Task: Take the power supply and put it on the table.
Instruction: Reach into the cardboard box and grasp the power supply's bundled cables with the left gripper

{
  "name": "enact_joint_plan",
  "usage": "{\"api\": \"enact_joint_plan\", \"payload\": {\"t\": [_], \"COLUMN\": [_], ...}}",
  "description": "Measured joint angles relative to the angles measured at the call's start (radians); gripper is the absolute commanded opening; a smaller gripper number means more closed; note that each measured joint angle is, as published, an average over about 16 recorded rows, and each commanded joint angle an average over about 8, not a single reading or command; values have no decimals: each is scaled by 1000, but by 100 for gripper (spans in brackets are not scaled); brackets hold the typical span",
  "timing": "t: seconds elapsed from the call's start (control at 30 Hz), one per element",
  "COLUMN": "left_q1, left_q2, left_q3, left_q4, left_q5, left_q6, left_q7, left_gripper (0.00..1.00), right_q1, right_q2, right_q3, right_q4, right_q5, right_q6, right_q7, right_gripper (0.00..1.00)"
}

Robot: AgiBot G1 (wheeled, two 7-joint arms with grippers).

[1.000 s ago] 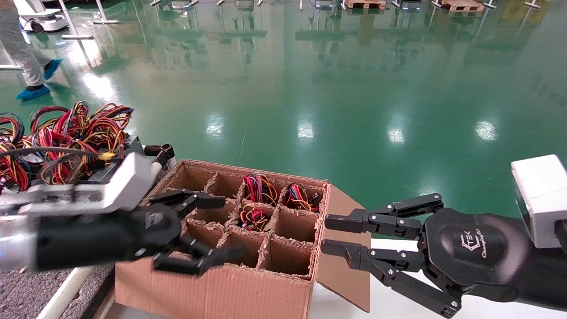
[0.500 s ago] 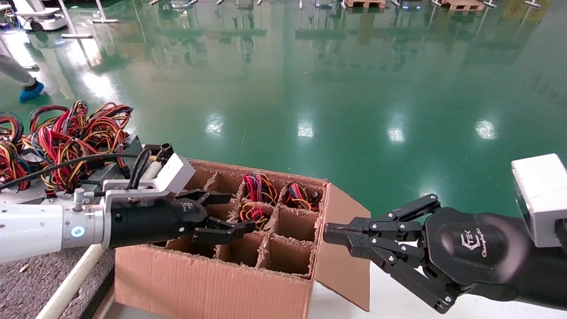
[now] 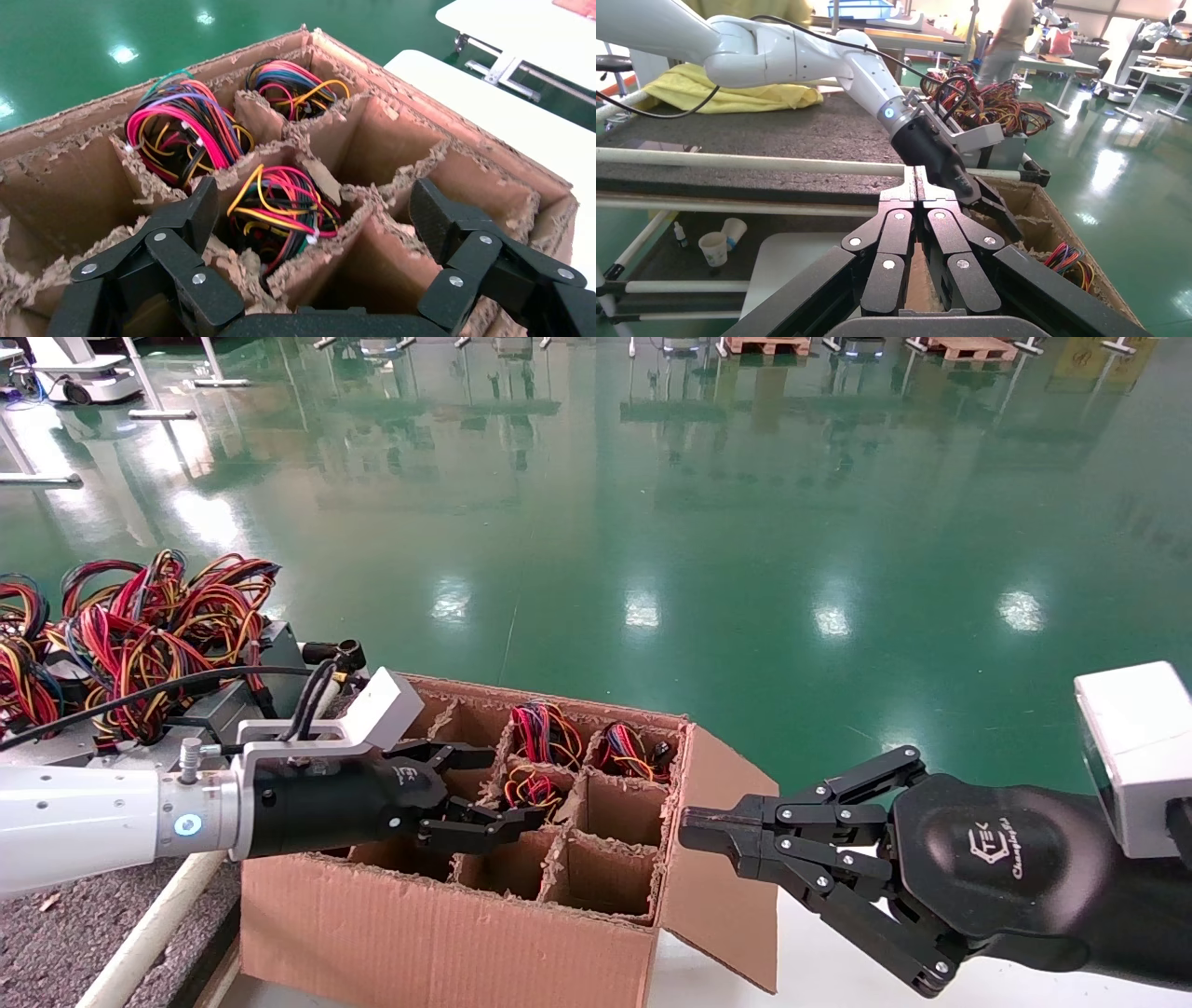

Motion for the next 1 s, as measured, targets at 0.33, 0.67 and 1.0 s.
{"api": "enact_joint_plan", "payload": {"t": [0.33,0.67,1.0], "left_q1": [-18,-33,-48], "left_q2": [42,67,97], "left_q3": [3,-6,-15], "left_q4": [111,215,310], "left_q5": [4,-8,-21], "left_q6": [8,16,20], "left_q7": [76,154,215], "left_gripper": [0,0,0], "right_q1": [0,0,0], "right_q2": [0,0,0], "right_q3": [0,0,0], "right_q4": [0,0,0], "right_q5": [0,0,0], "right_q6": [0,0,0], "right_q7": [0,0,0], "right_gripper": [100,100,100]}}
